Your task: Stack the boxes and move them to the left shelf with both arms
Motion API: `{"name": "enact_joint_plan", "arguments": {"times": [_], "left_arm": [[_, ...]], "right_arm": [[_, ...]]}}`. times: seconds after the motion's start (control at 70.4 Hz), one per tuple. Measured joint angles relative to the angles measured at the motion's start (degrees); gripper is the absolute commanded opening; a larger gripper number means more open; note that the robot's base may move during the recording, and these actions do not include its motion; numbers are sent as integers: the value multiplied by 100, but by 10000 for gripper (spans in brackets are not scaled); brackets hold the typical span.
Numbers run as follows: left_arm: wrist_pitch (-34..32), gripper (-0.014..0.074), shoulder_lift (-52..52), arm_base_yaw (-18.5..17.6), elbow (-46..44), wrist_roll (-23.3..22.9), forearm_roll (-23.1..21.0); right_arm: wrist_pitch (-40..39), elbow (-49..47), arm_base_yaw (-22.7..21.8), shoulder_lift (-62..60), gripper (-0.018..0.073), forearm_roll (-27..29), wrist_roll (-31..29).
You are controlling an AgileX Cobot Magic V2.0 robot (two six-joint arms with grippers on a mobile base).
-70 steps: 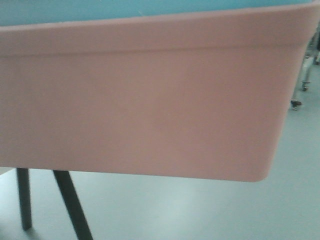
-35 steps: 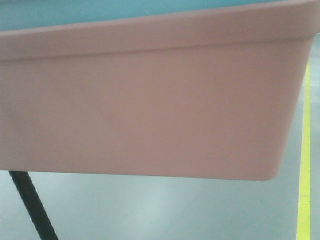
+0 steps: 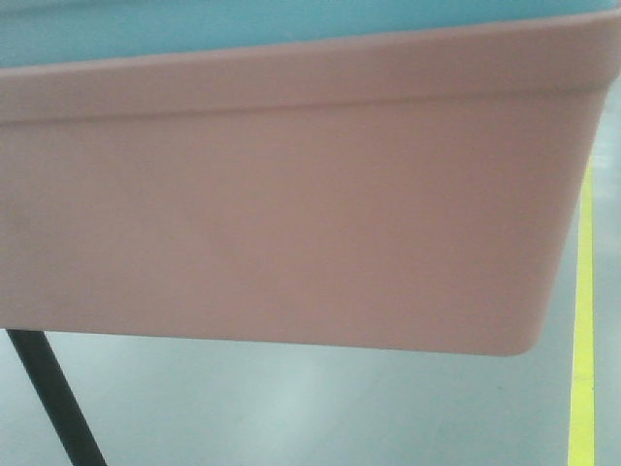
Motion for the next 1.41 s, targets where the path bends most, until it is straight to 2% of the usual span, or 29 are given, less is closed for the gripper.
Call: {"name": "enact_joint_plan", "arguments": {"times": [1.406], "left_arm": [[-3, -3, 0, 0, 0, 0, 0]], "right_arm": [[0, 0, 0, 0, 37, 12, 0]]}}
